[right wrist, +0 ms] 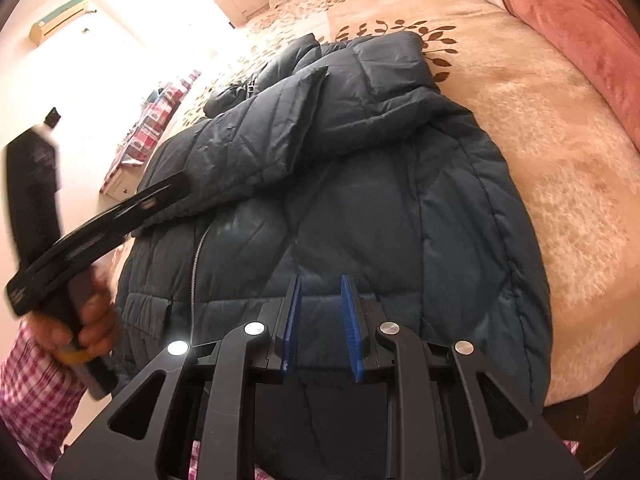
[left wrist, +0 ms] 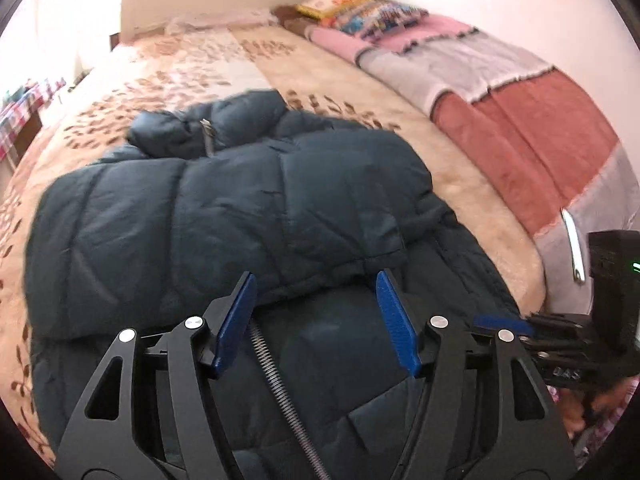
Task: Fold large clothes
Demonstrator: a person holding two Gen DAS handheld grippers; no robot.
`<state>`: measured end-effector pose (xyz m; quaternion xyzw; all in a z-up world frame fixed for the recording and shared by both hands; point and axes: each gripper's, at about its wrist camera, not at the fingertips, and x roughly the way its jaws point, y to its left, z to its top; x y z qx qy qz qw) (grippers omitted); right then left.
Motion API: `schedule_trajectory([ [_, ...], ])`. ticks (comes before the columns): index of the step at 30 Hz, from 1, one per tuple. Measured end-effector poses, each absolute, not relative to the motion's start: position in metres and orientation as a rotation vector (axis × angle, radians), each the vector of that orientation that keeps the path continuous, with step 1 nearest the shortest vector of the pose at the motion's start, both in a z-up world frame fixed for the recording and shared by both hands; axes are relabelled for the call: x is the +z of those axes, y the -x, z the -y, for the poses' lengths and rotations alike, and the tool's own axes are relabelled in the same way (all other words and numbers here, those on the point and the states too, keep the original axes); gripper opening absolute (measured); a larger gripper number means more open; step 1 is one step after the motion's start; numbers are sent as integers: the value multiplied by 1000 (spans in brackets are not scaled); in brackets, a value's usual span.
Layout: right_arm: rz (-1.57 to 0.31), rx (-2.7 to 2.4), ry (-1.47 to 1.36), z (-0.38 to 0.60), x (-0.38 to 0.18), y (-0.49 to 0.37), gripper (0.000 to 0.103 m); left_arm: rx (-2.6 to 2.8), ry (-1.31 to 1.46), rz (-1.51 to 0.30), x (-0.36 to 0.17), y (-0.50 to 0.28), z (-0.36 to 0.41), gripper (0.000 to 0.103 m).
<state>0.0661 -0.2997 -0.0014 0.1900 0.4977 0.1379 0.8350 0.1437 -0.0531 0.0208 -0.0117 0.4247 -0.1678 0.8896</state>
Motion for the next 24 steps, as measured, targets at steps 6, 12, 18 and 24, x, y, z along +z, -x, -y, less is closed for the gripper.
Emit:
schedule_trajectory([
  [6,-959,283,-412,288,14,-90,73,-142,77,-814,35,-123,-9,62],
  [12,-989,245,-465,271,5,-137,60,49,124,-799,30,-107,-69,62],
  [18,-1070,198,-536,260,-19,-163,39,121,172,-839,13,-93,-103,62],
  [24,-1042,203,-506,254,-13,-161,9,136,215,-862,-2,-82,-115,62],
])
